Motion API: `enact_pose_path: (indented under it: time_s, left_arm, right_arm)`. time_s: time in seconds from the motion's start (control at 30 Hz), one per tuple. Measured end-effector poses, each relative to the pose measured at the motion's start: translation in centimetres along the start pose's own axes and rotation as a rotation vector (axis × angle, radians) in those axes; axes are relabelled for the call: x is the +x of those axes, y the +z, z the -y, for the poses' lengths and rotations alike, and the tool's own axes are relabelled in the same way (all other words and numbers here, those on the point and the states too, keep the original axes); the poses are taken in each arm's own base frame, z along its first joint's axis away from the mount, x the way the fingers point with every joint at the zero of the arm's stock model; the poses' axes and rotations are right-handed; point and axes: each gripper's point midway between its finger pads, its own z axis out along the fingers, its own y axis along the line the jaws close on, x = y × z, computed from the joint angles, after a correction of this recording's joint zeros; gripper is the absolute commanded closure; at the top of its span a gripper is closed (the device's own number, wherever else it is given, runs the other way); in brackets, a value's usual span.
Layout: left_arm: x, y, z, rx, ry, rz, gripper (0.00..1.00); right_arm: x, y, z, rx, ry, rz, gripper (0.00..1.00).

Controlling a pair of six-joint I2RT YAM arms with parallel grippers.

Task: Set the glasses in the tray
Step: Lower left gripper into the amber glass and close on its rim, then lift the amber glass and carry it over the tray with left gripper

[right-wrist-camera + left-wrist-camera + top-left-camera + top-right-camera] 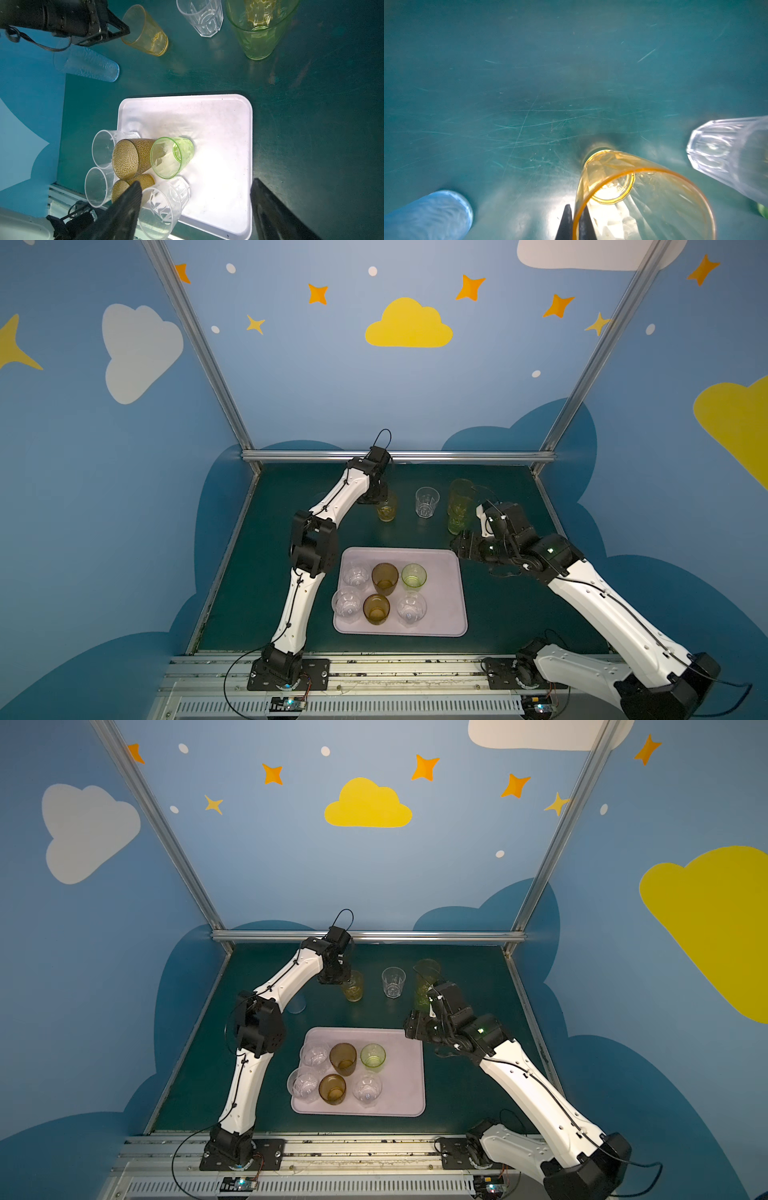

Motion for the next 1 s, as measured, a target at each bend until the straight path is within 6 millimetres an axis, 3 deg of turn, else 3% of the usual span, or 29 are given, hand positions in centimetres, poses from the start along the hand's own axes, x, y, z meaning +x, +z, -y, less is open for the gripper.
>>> enact_pose_path:
  time_s: [0.23, 0.47, 0.73, 1.0]
  left_arm:
    - [0.2, -4.4, -0.6, 0.015, -0.008, 0.037, 0.96]
    - [2.7, -6.5, -1.8, 0.011, -0.019, 0.023, 0.96]
    - [5.7, -9.4, -2.6, 0.015, -0.015, 0.017, 0.96]
    - [8.9, -14.5, -1.0, 0.060, 0.023, 0.078, 0.96]
  right_arm:
    - [0.6, -0.6, 0.1, -0.017, -0.031, -0.017, 0.19]
    - [2.2, -0.8, 0.9, -0.041, -0.007, -0.024, 0.18]
    - [2.3, -1.2, 1.4, -0.072, 0.035, -0.007, 0.16]
    - [3.2, -1.8, 1.1, -0.161, 0.054, -0.004, 0.12]
